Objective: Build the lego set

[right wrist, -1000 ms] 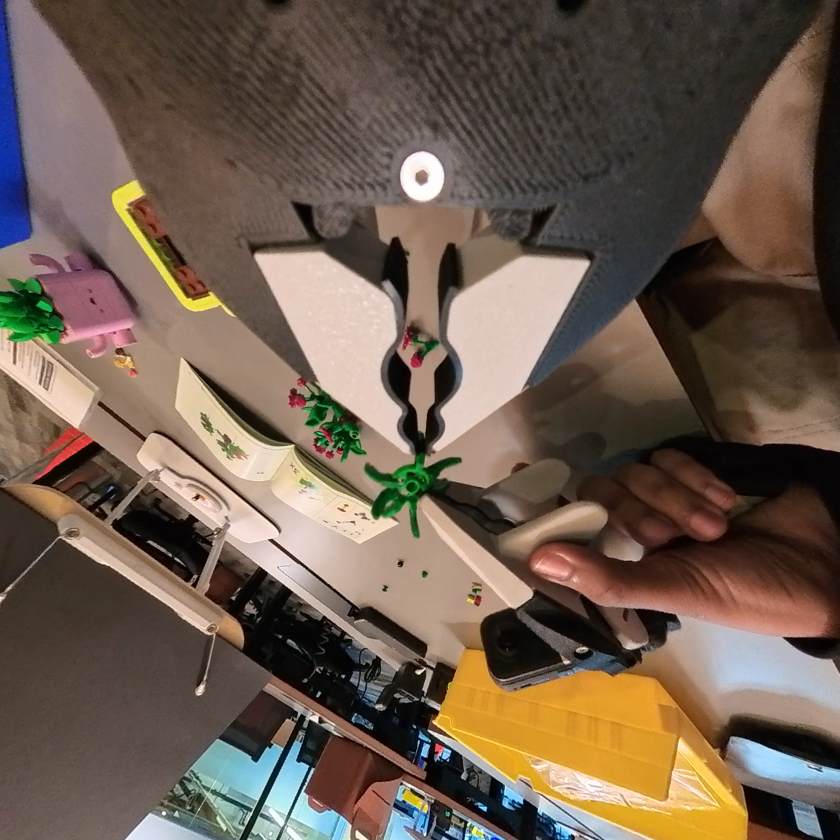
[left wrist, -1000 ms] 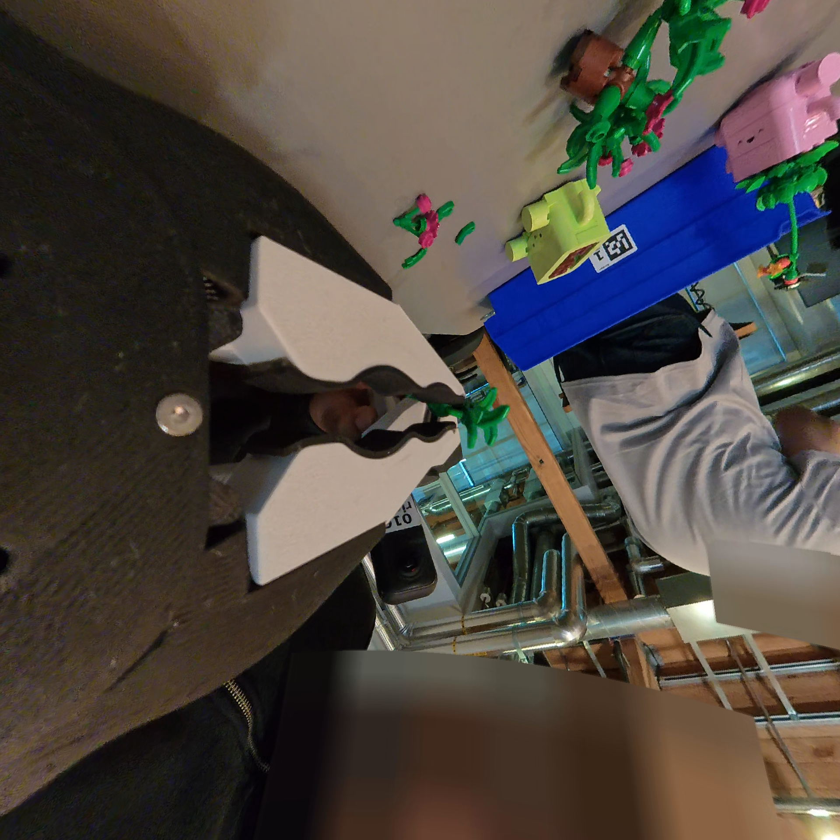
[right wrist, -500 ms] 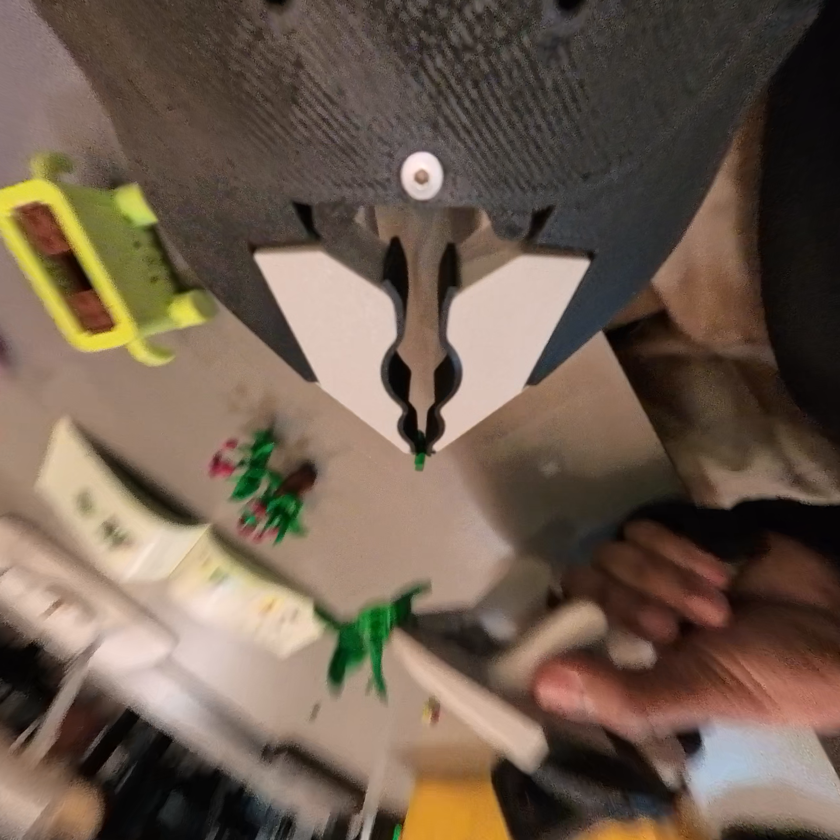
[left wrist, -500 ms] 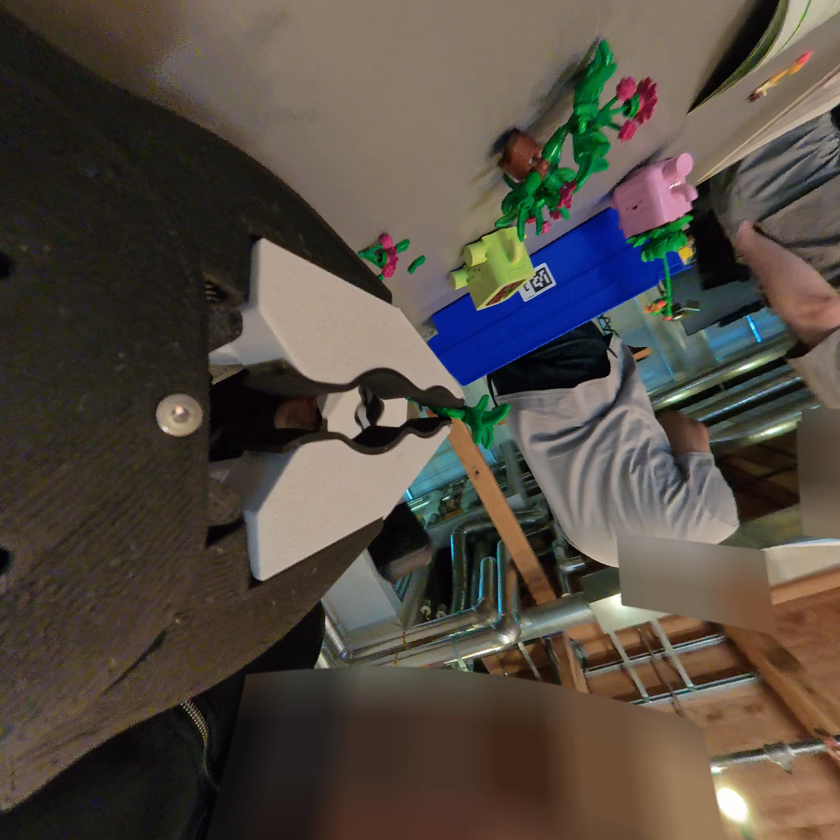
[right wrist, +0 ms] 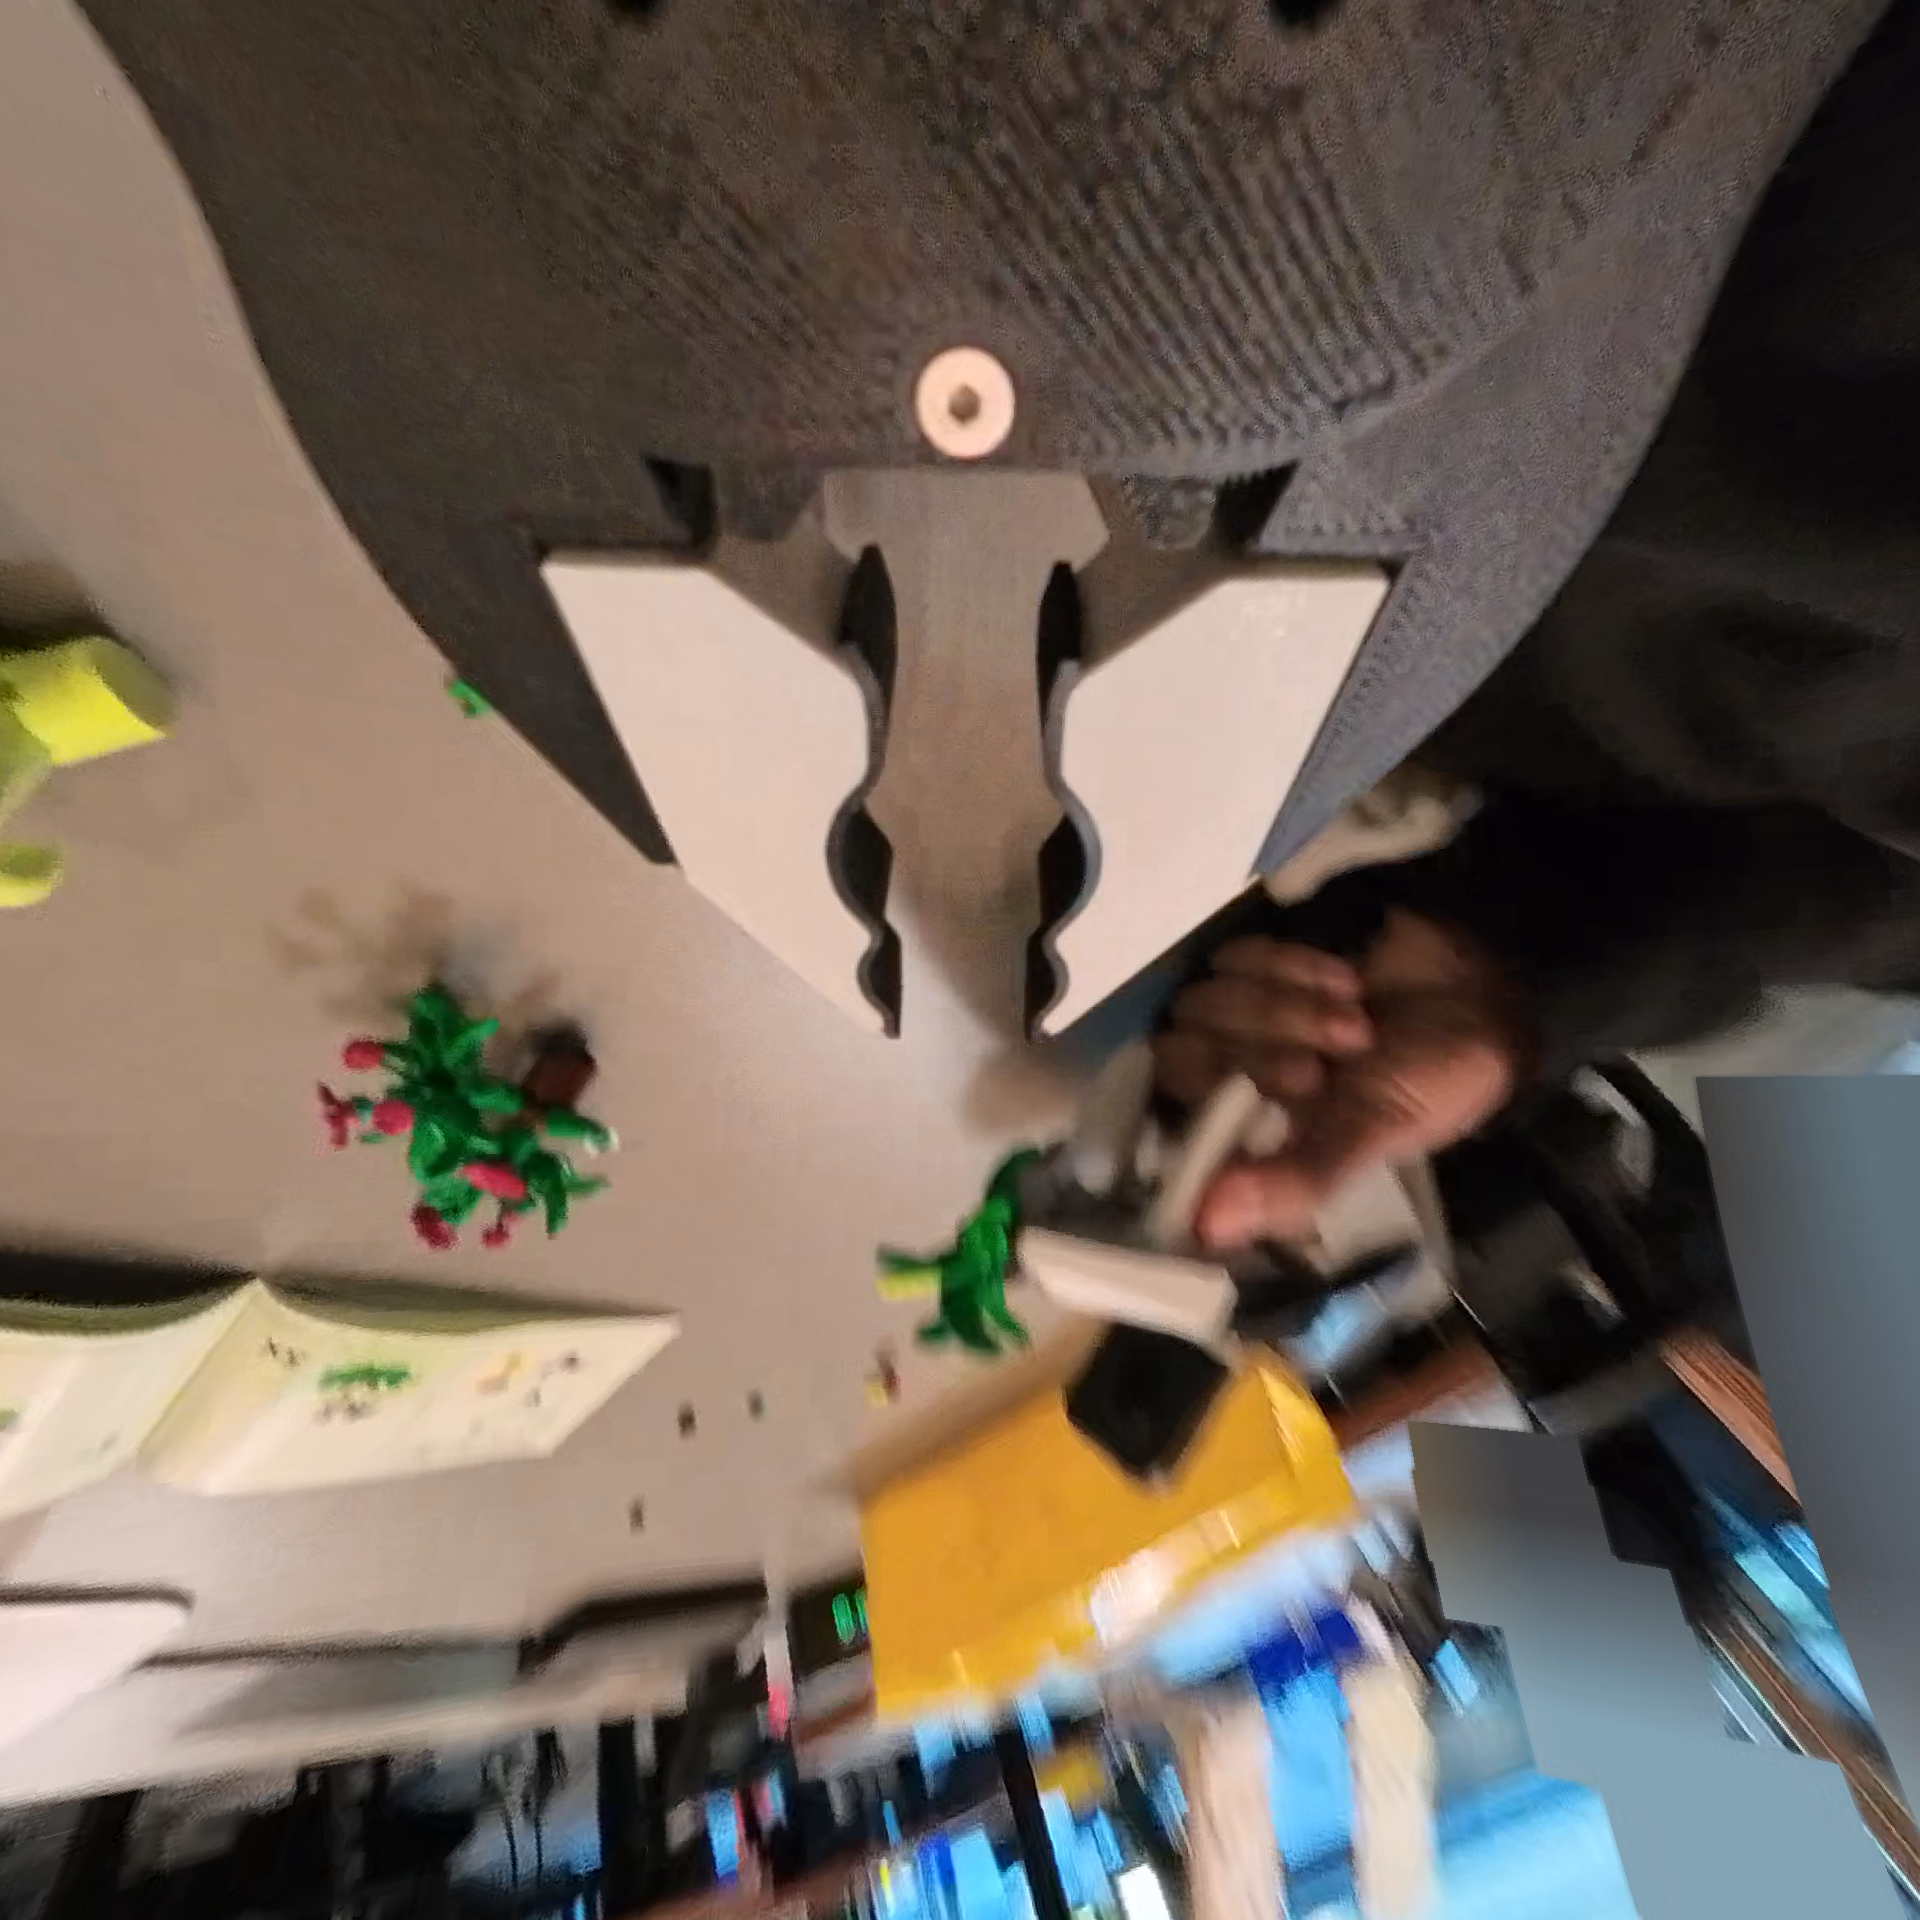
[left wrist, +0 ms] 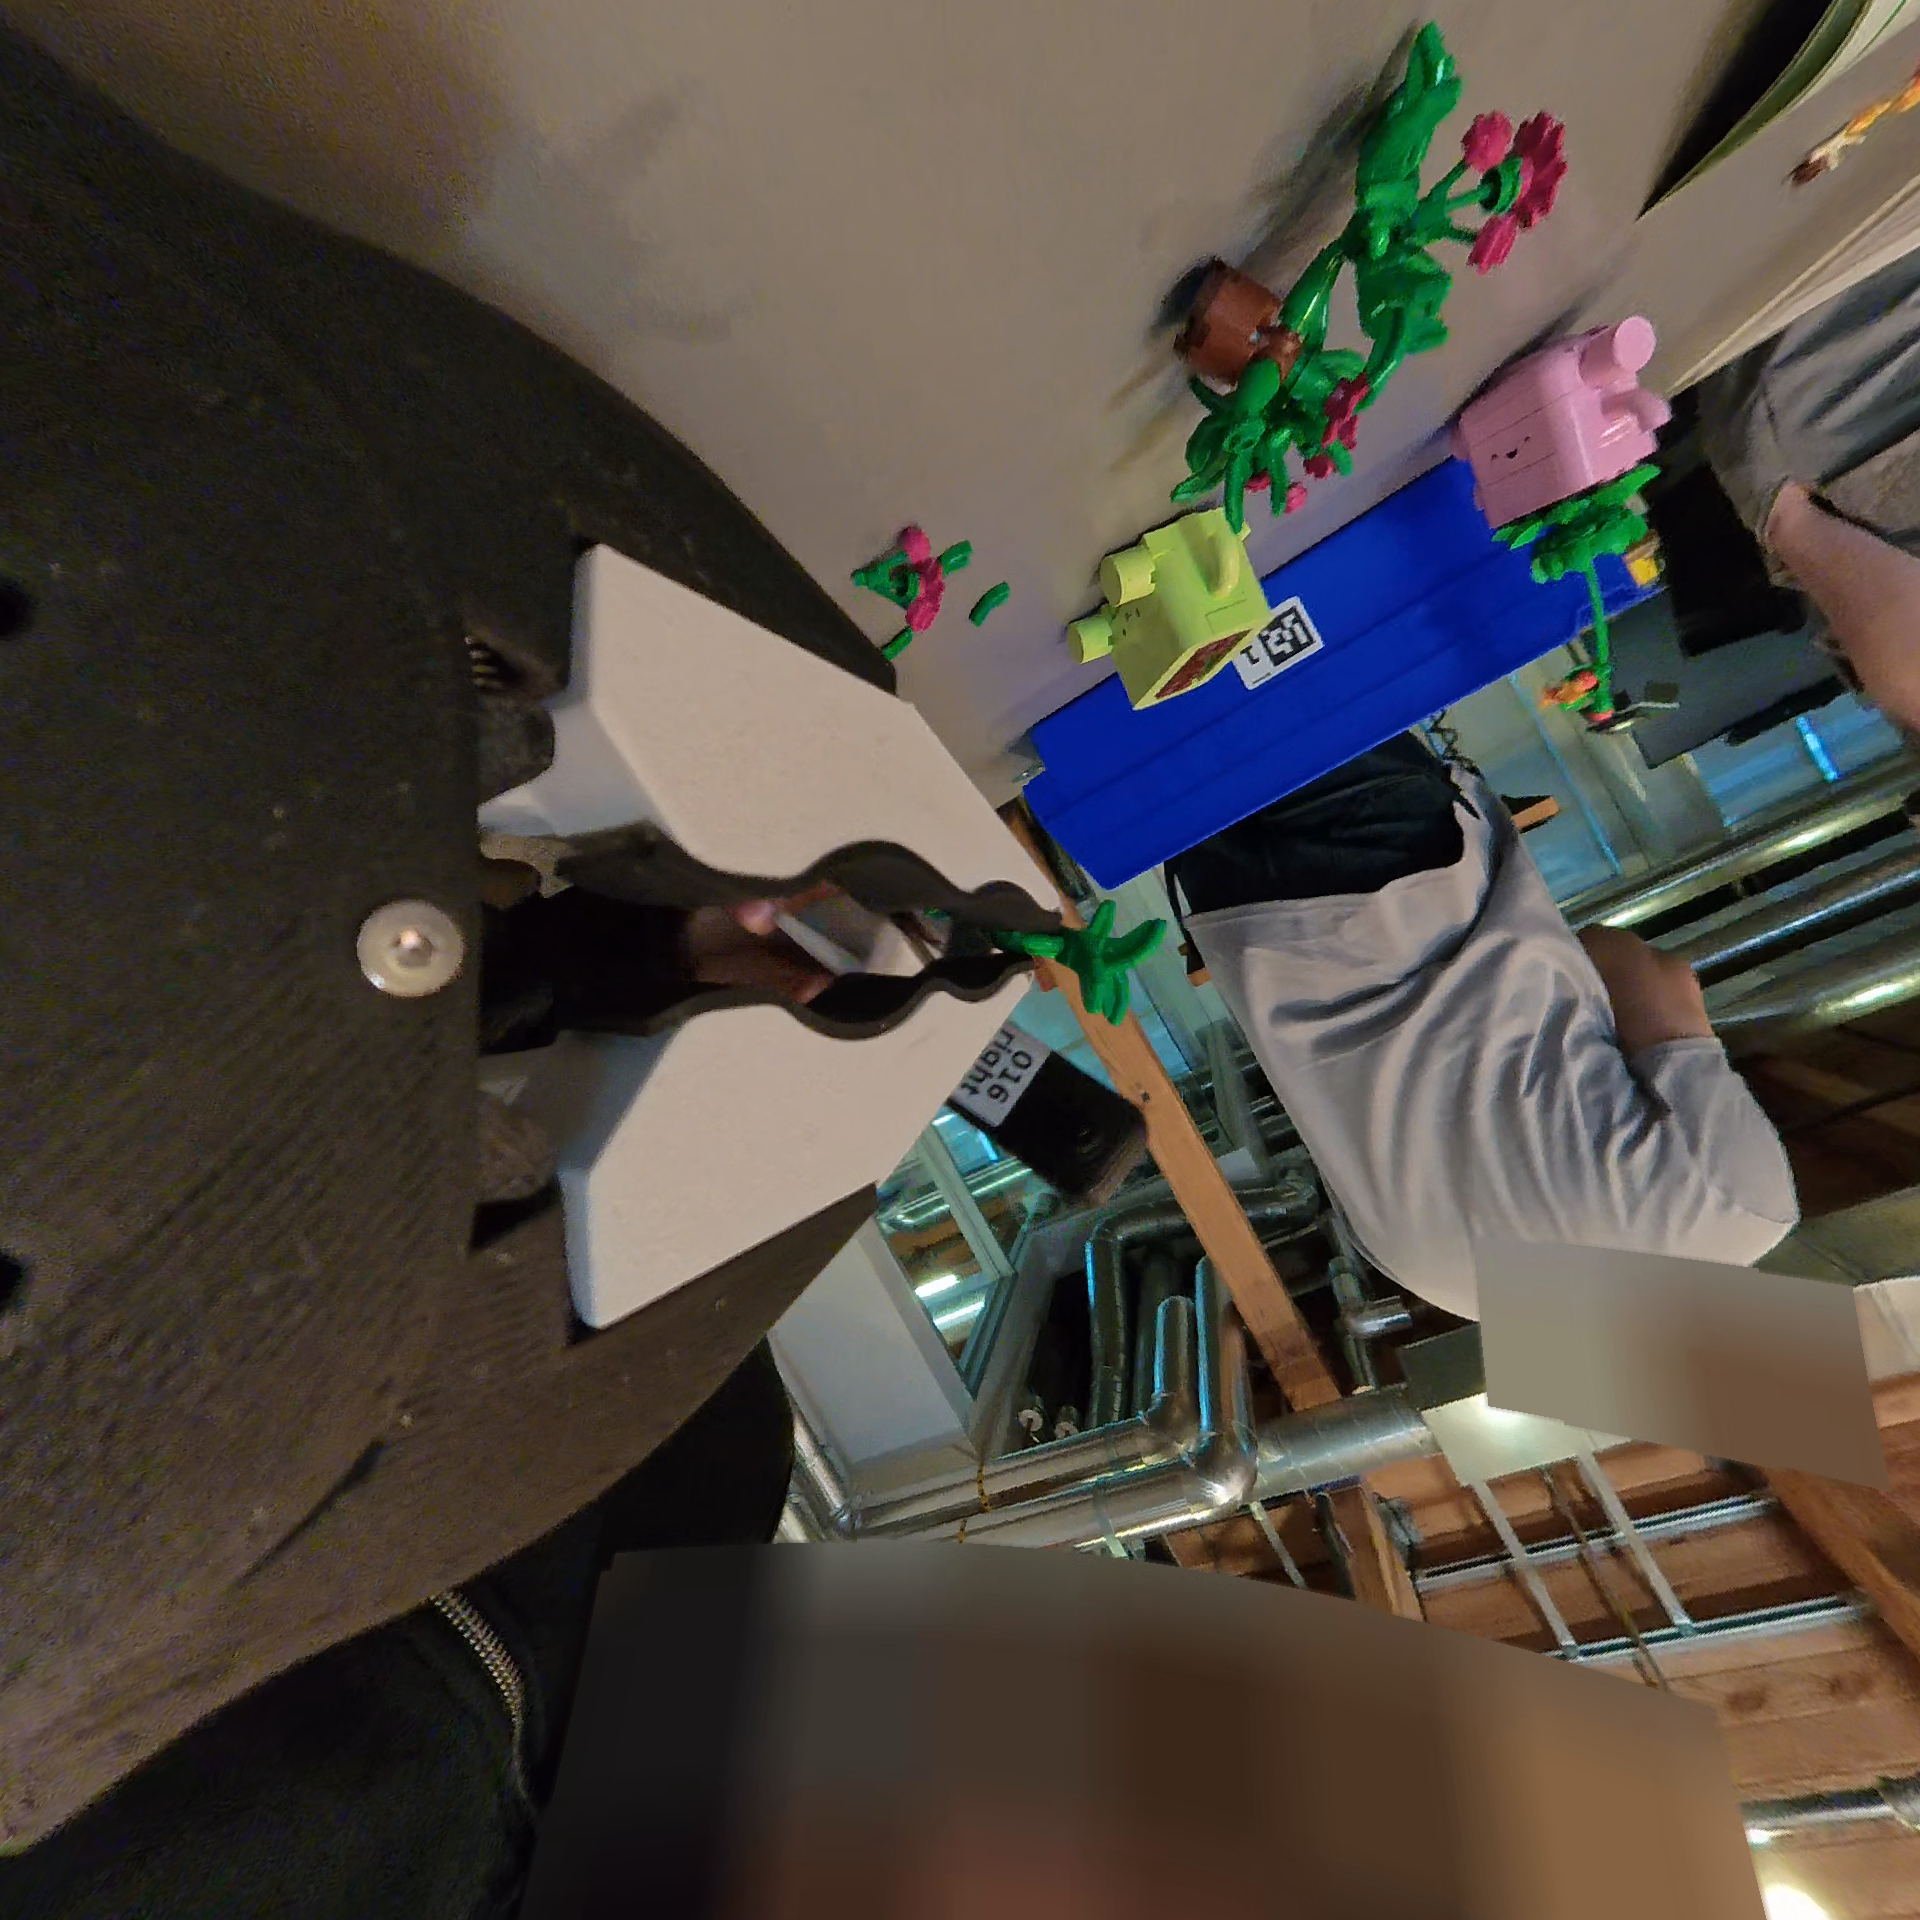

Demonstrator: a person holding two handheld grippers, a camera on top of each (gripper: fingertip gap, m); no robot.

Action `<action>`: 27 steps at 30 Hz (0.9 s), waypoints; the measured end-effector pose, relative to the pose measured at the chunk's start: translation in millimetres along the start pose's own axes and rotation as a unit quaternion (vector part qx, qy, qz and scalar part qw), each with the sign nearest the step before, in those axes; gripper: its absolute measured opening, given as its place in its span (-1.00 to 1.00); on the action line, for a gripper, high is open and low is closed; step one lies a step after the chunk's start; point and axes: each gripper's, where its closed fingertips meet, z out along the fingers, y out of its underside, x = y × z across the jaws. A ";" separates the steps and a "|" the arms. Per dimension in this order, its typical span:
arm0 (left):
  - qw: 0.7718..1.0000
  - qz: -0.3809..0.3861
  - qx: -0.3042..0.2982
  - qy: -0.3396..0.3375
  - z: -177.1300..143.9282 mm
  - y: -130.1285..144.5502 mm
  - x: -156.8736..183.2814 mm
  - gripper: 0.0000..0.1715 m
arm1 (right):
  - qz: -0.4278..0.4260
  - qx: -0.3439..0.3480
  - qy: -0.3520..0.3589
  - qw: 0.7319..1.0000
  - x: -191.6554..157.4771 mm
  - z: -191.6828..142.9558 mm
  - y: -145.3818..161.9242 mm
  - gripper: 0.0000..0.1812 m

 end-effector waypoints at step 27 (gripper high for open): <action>0.991 0.115 -0.069 0.021 24.9 33.2 15.8 -0.87 | 0.188 0.099 -0.159 0.964 -15.6 -15.0 -28.5 -1.00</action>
